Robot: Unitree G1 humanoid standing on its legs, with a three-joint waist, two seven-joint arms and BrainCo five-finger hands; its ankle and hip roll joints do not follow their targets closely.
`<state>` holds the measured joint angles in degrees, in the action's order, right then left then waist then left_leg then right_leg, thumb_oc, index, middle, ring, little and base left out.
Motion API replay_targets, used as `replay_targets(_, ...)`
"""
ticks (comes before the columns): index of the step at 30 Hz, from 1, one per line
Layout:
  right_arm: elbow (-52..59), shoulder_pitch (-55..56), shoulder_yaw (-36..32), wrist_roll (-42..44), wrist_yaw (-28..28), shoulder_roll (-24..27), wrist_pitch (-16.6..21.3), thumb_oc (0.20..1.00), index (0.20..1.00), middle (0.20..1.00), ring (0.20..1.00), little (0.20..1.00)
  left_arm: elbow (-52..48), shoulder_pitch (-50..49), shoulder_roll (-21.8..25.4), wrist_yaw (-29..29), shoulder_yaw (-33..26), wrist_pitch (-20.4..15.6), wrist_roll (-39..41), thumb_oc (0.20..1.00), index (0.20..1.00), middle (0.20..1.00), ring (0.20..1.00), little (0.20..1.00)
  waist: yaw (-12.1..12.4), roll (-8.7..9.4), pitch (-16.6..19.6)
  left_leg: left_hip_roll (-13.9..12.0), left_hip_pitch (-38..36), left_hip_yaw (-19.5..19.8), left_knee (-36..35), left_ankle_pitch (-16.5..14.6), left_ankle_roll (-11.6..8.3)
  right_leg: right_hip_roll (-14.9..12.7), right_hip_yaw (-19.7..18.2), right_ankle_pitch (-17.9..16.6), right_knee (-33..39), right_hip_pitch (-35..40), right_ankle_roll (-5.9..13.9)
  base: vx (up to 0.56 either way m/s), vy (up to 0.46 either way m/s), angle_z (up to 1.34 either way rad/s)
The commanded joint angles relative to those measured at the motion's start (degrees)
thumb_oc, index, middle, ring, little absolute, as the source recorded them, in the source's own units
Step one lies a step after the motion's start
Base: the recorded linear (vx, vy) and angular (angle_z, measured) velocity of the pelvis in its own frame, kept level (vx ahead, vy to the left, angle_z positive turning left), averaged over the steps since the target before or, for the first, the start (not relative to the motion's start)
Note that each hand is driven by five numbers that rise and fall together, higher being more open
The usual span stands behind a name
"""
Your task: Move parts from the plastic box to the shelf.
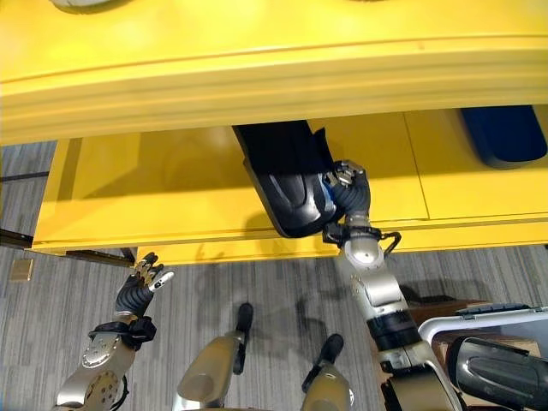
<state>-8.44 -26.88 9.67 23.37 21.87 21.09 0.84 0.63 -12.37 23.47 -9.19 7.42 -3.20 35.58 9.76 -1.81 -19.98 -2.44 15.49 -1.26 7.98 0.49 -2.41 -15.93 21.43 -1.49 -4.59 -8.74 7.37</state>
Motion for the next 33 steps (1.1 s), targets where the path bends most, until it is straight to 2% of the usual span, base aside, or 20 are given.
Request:
replay_targets(1, 1.99, -4.36, -1.12, -1.01, 3.06, 3.33, 3.06, 0.2, 0.2, 0.2, 0.2, 0.2, -6.2, -2.4, 1.89, -0.38, 0.28, -3.2, 0.96, 1.0, 1.0, 1.0, 1.0, 1.0, -1.07, -0.13, 1.84, -3.77, 2.81, -0.99, -2.53, 5.73, -2.8, -0.47, -1.44, 3.82, -3.26, 1.52, 0.04, 0.06, 0.002, 0.0)
replay_targets(2, -0.2, -7.9, -1.19, -0.95, 4.36, 4.55, 3.03, 0.2, 0.2, 0.2, 0.2, 0.2, -6.68, -2.67, 2.42, -0.51, 0.64, -3.48, 1.63, 1.0, 1.0, 1.0, 1.0, 1.0, -0.87, -0.19, 1.31, -3.79, 2.9, -1.08, -2.67, 4.78, -3.12, -0.59, -2.24, 4.84, -3.9, 0.74, 0.36, -0.01, 0.027, 0.04)
replay_targets(3, -0.32, -8.09, -1.22, -0.92, 4.36, 4.6, 3.09, 0.2, 0.2, 0.2, 0.2, 0.2, -6.72, -2.56, 2.42, -0.5, 0.63, -3.49, 1.64, 1.0, 1.0, 1.0, 1.0, 1.0, -0.83, -0.35, 1.09, -3.75, 3.56, -1.3, -2.61, 5.9, -2.66, -0.67, -1.88, 3.79, -3.84, 0.16, 0.01, -0.01, 0.034, -0.02)
replay_targets(5, -3.05, -12.33, -1.45, -1.47, 5.56, 7.06, 2.75, 0.2, 0.2, 0.2, 0.2, 0.2, -7.27, -2.62, 3.05, -0.52, 1.04, -3.87, 2.16, 1.0, 1.0, 1.0, 1.0, 1.0, -0.76, -0.6, 0.15, -3.76, 4.45, -1.58, -2.52, 5.93, -2.45, -0.98, -2.48, 3.78, -4.79, -1.57, 0.15, -0.02, 0.033, -0.1)
replay_targets(7, -6.72, -17.54, -1.33, -1.94, 7.02, 9.9, 2.29, 0.2, 0.2, 0.2, 0.2, 0.2, -7.37, -2.34, 3.7, -0.66, 1.74, -4.36, 2.83, 1.0, 1.0, 1.0, 1.0, 1.0, -0.8, -0.8, -1.13, -3.75, 5.27, -1.63, -1.57, 4.52, -2.74, -1.23, -3.78, 5.19, -6.68, -3.23, 0.35, 0.05, 0.007, -0.11)
replay_targets(13, -13.94, -25.48, -0.82, -0.75, 9.01, 12.35, 2.63, 0.2, 0.2, 0.2, 0.2, 0.2, -8.01, -0.69, 4.22, -1.27, 3.35, -5.22, 4.17, 1.0, 1.0, 1.0, 1.0, 1.0, -0.94, -1.1, -3.28, -3.95, 8.11, -1.84, 0.73, 3.66, -2.33, -1.35, -5.63, 5.79, -10.27, -7.56, 0.07, -0.02, 0.009, -0.11)
replay_targets(17, -21.24, -34.42, 1.89, 0.63, 9.67, 14.53, 2.8, 0.2, 0.2, 0.2, 0.2, 0.2, -7.24, 1.75, 4.37, -1.73, 5.3, -5.97, 5.03, 1.0, 1.0, 1.0, 1.0, 1.0, -1.41, -0.56, -5.49, -4.02, 10.22, -2.2, 3.52, 2.3, -2.16, -1.26, -7.07, 6.67, -13.87, -11.05, -0.17, -0.04, -0.003, -0.1)
replay_targets(21, -27.14, -40.54, 3.25, 0.82, 11.19, 15.93, 2.89, 0.2, 0.2, 0.2, 0.2, 0.2, -7.51, 3.64, 4.96, -2.03, 6.77, -6.55, 5.81, 1.0, 1.0, 1.0, 1.0, 1.0, -1.41, -0.46, -6.13, -3.99, 11.67, -2.19, 4.19, 2.07, -2.25, -1.13, -7.51, 6.8, -14.84, -12.74, -0.22, -0.01, -0.004, -0.08)
replay_targets(25, -32.26, -47.12, 6.74, 0.38, 10.56, 18.58, 2.43, 0.2, 0.2, 0.2, 0.2, 0.2, -7.65, 4.81, 5.03, -2.24, 7.28, -7.4, 6.58, 1.0, 1.0, 1.0, 1.0, 1.0, -1.26, -0.39, -6.73, -3.79, 13.0, -2.11, 4.57, 2.07, -2.31, -0.93, -7.86, 6.83, -15.9, -14.63, -0.36, 0.0, 0.0, 0.0)
replay_targets(33, -38.96, -55.64, 13.57, 0.36, 8.43, 20.65, 2.25, 0.2, 0.2, 0.2, 0.2, 0.2, -7.34, 6.57, 5.29, -2.63, 7.9, -8.47, 7.43, 1.0, 1.0, 1.0, 1.0, 1.0, -0.78, 0.04, -7.32, -3.63, 14.66, -1.99, 4.51, 2.47, -2.49, -0.92, -7.81, 6.54, -16.66, -16.63, -0.26, 0.0, -0.001, 0.0)
